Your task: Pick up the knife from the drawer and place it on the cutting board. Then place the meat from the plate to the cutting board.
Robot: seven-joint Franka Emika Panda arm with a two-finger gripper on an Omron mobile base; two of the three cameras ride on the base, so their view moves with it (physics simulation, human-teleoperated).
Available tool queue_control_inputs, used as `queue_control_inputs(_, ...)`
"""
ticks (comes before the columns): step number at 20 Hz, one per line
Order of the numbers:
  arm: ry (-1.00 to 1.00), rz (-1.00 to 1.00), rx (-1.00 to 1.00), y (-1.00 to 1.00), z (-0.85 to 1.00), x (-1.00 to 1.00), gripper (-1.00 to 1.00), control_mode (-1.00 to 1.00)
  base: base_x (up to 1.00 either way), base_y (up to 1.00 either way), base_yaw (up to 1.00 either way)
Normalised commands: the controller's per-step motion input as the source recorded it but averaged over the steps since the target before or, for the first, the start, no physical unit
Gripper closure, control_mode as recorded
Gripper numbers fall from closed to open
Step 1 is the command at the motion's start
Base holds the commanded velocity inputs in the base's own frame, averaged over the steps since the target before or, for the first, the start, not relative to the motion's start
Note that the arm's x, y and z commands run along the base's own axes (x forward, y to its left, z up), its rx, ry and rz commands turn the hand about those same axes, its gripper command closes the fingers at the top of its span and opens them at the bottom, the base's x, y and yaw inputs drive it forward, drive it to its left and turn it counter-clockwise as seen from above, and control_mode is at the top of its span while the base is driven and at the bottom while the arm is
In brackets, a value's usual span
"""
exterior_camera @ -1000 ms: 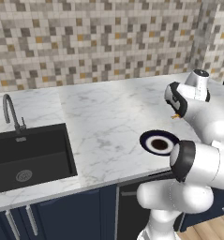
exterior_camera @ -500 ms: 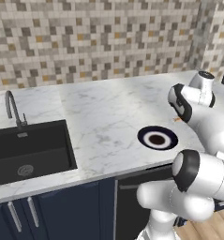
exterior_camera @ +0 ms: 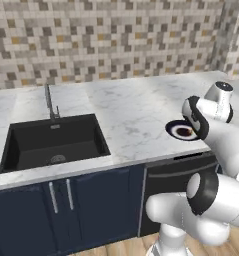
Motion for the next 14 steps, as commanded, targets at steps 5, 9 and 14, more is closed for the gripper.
queue_control_inputs(5,0.00,0.00,0.00,0.00,0.00,0.00,1.00,1.00,-0.21,1.00,0.20)
queue_control_inputs(9,0.00,0.00,0.00,0.00,0.00,0.00,1.00,1.00,-0.17,1.00,0.22)
queue_control_inputs(14,0.00,0.00,0.00,0.00,0.00,0.00,1.00,1.00,-0.22,0.97,0.23)
